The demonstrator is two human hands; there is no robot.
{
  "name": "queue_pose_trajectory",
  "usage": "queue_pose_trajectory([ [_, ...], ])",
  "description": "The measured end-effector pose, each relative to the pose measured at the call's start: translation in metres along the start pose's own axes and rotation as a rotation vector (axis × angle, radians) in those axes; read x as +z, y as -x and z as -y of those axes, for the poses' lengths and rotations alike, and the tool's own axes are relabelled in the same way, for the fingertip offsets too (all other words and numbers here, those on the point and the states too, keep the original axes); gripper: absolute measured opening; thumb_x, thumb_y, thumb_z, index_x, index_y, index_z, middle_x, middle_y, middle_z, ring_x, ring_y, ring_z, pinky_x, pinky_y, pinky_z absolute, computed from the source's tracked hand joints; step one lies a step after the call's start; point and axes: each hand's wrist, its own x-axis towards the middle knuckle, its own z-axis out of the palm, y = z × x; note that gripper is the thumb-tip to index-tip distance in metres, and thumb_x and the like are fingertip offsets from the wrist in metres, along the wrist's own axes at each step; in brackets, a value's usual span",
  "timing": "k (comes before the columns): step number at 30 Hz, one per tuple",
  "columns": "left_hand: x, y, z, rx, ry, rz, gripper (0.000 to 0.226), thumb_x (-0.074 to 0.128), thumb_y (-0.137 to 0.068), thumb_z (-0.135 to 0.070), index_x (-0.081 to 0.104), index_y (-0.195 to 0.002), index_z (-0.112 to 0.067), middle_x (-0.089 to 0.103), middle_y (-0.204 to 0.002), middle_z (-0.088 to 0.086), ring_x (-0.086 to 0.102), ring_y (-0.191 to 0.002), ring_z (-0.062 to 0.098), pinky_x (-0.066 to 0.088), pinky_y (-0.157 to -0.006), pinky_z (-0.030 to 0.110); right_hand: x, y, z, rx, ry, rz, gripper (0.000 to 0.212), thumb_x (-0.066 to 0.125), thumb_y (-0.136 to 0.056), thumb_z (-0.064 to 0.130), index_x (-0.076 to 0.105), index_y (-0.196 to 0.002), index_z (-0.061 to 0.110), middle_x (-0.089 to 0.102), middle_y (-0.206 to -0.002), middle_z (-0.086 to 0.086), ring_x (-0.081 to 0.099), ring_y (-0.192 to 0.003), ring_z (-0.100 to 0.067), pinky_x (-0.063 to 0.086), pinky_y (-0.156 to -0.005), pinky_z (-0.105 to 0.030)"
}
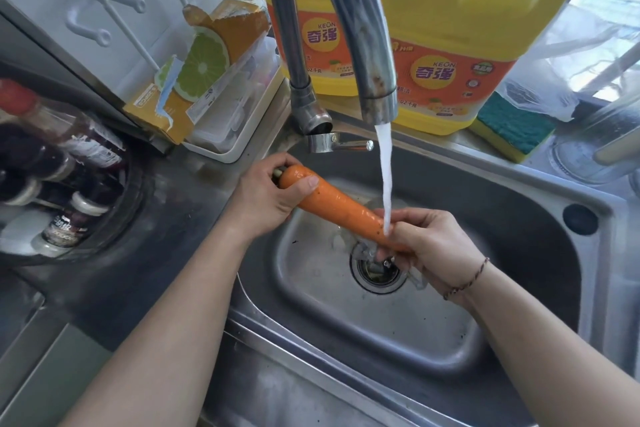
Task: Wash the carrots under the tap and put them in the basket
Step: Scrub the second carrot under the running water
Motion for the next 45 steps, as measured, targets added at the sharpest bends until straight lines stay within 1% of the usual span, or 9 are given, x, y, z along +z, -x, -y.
queue_pose_trajectory([
  [5, 0.000, 0.001, -0.001, -0.004, 0.041, 0.028, 0.046, 0.069, -0.062, -0.064, 0.064, -0.087, -0.026, 0.055, -0.071, -0.001, 0.055, -0.047, 0.014, 0.044, -0.043, 0.030, 0.001, 0.004, -0.001, -0.007, -0.006, 0.025, 0.017, 0.056, -0.090, -0.010, 0.066, -0.103, -0.006, 0.064, -0.059, -0.015, 0.052, -0.034, -0.008, 0.034, -0.031, -0.015],
  [12, 0.001, -0.003, 0.005, 0.029, -0.073, 0.013, 0.044, 0.065, -0.066, -0.072, 0.062, -0.087, -0.034, 0.060, -0.071, -0.002, 0.058, -0.058, 0.022, 0.049, -0.054, 0.039, 0.003, -0.003, -0.007, -0.067, 0.137, -0.030, 0.020, 0.074, -0.084, 0.003, 0.064, -0.100, -0.005, 0.070, -0.064, -0.014, 0.058, -0.043, -0.016, 0.039, -0.035, -0.020],
  [16, -0.001, -0.004, 0.003, 0.020, -0.059, 0.021, 0.046, 0.065, -0.065, -0.071, 0.063, -0.086, -0.030, 0.057, -0.066, -0.003, 0.056, -0.056, 0.021, 0.044, -0.053, 0.032, 0.000, -0.003, -0.009, -0.068, 0.121, 0.002, 0.015, 0.069, -0.086, -0.003, 0.065, -0.100, -0.004, 0.069, -0.064, -0.018, 0.056, -0.045, -0.017, 0.041, -0.038, -0.020],
  [24, 0.002, -0.004, 0.000, 0.016, -0.088, 0.048, 0.050, 0.065, -0.065, -0.073, 0.062, -0.087, -0.028, 0.059, -0.073, 0.001, 0.057, -0.058, 0.021, 0.047, -0.053, 0.033, 0.001, -0.005, -0.009, -0.045, 0.124, -0.046, 0.007, 0.065, -0.088, -0.003, 0.062, -0.094, -0.001, 0.063, -0.056, -0.013, 0.047, -0.036, -0.011, 0.036, -0.037, -0.018],
  [28, 0.001, -0.006, 0.002, -0.004, -0.100, 0.043, 0.050, 0.064, -0.065, -0.074, 0.062, -0.087, -0.028, 0.061, -0.073, 0.001, 0.060, -0.060, 0.023, 0.049, -0.056, 0.036, 0.000, -0.007, -0.011, -0.041, 0.124, -0.027, 0.012, 0.063, -0.088, -0.006, 0.062, -0.100, -0.003, 0.066, -0.058, -0.014, 0.050, -0.039, -0.012, 0.039, -0.039, -0.019],
  [32, 0.002, -0.006, 0.000, -0.003, -0.099, 0.039, 0.049, 0.064, -0.065, -0.072, 0.063, -0.086, -0.028, 0.059, -0.072, -0.001, 0.059, -0.060, 0.022, 0.050, -0.057, 0.038, -0.001, -0.009, -0.008, -0.044, 0.111, -0.021, 0.008, 0.066, -0.088, -0.001, 0.061, -0.095, -0.002, 0.064, -0.056, -0.012, 0.048, -0.037, -0.012, 0.038, -0.038, -0.019],
  [37, -0.001, -0.006, -0.001, -0.003, -0.098, 0.053, 0.048, 0.064, -0.065, -0.071, 0.063, -0.088, -0.029, 0.061, -0.076, -0.001, 0.060, -0.062, 0.023, 0.055, -0.060, 0.045, -0.003, -0.011, -0.008, -0.005, 0.061, 0.010, 0.017, 0.048, -0.090, -0.012, 0.062, -0.094, -0.004, 0.066, -0.072, -0.024, 0.061, -0.053, -0.024, 0.041, -0.038, -0.022],
  [39, 0.000, -0.006, -0.001, 0.001, -0.091, 0.059, 0.050, 0.064, -0.065, -0.072, 0.062, -0.090, -0.029, 0.060, -0.079, 0.000, 0.061, -0.064, 0.024, 0.055, -0.060, 0.045, -0.003, -0.012, -0.008, -0.006, 0.074, -0.017, 0.014, 0.049, -0.092, -0.008, 0.062, -0.095, -0.005, 0.067, -0.071, -0.022, 0.062, -0.050, -0.023, 0.041, -0.036, -0.022],
  [45, 0.001, -0.009, -0.003, 0.017, -0.059, 0.057, 0.048, 0.066, -0.062, -0.071, 0.062, -0.089, -0.031, 0.058, -0.076, -0.004, 0.059, -0.058, 0.016, 0.050, -0.050, 0.032, -0.005, -0.015, -0.008, 0.006, 0.006, -0.009, 0.022, 0.047, -0.088, -0.016, 0.063, -0.087, 0.000, 0.067, -0.075, -0.019, 0.064, -0.057, -0.028, 0.042, -0.040, -0.025],
])
